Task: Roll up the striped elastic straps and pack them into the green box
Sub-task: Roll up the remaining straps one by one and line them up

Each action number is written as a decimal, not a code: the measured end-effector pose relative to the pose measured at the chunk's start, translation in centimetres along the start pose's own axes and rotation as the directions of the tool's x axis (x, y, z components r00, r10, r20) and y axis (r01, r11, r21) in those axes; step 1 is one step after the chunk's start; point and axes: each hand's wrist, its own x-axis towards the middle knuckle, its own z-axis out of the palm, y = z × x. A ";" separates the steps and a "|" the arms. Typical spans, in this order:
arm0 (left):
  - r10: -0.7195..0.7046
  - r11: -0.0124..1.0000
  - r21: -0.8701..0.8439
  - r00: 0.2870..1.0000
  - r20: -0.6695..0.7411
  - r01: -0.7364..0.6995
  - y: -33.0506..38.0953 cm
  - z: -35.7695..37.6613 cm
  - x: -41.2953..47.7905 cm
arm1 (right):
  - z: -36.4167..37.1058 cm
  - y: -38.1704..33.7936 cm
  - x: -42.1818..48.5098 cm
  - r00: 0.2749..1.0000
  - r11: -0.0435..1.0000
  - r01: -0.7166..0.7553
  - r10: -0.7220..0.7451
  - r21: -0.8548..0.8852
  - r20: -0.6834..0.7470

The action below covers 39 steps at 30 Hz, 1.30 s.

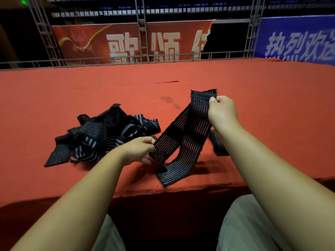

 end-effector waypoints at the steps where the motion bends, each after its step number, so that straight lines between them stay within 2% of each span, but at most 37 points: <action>1: -0.002 0.999 -0.043 1.000 -0.031 0.001 -0.5 0.0 -0.3 | -0.1 -0.5 -0.2 1.000 1.000 0.005 -0.005 -0.001 -0.013; 5: -0.011 0.968 -0.250 0.993 -0.115 -0.018 -1.7 -0.5 -1.7 | -0.8 -2.1 -0.5 0.999 1.000 -0.002 0.003 0.019 -0.051; 8: -0.014 0.915 -0.393 0.969 -0.247 -0.087 -0.9 -1.0 -2.6 | -1.4 -2.7 -0.4 0.999 0.999 -0.015 0.017 0.046 -0.038; 11: 0.032 0.881 -0.414 0.902 -0.430 -0.228 1.4 -2.4 -3.7 | -1.9 -4.0 -0.9 1.000 0.999 -0.016 0.017 0.052 -0.019; 14: 0.026 0.788 -0.495 0.822 -0.568 -0.366 5.0 -4.3 -5.4 | -2.3 -5.4 -1.1 0.999 0.996 -0.030 0.029 0.083 0.016; 17: 0.041 0.680 -0.588 0.823 -0.567 -0.439 9.5 -5.9 -7.1 | -2.5 -6.7 -0.7 0.998 0.993 -0.032 0.026 0.112 0.057; 19: 0.023 0.629 -0.657 0.854 -0.519 -0.416 12.4 -6.8 -8.5 | -2.5 -7.5 -0.3 0.995 0.988 -0.053 0.039 0.148 0.095; 21: 0.044 0.627 -0.671 0.877 -0.478 -0.396 14.4 -8.0 -9.7 | -2.6 -8.2 0.1 0.990 0.978 -0.078 0.053 0.193 0.133; 25: 0.144 0.696 -0.577 0.870 -0.471 -0.428 16.5 -10.0 -11.3 | -3.5 -9.9 -1.3 0.951 0.990 -0.088 0.051 0.107 0.303; 27: 0.187 0.748 -0.486 0.846 -0.500 -0.453 17.2 -10.3 -11.8 | -3.9 -10.0 -1.7 0.899 0.995 -0.091 0.068 0.031 0.433; 30: 0.304 0.792 -0.318 0.788 -0.535 -0.521 18.5 -9.7 -12.5 | -4.8 -10.2 -2.3 0.861 0.999 -0.028 0.036 -0.022 0.508; 34: 0.368 0.783 -0.210 0.709 -0.602 -0.585 20.1 -8.6 -12.8 | -5.7 -11.4 -3.4 0.813 0.997 0.024 -0.065 0.078 0.578; 37: 0.376 0.786 -0.169 0.677 -0.633 -0.595 21.2 -8.1 -12.9 | -5.9 -12.5 -4.2 0.767 0.975 -0.013 -0.133 0.222 0.628; 39: 0.389 0.781 -0.141 0.651 -0.652 -0.608 21.8 -7.9 -13.2 | -6.1 -12.9 -4.2 0.766 0.964 -0.058 -0.124 0.261 0.630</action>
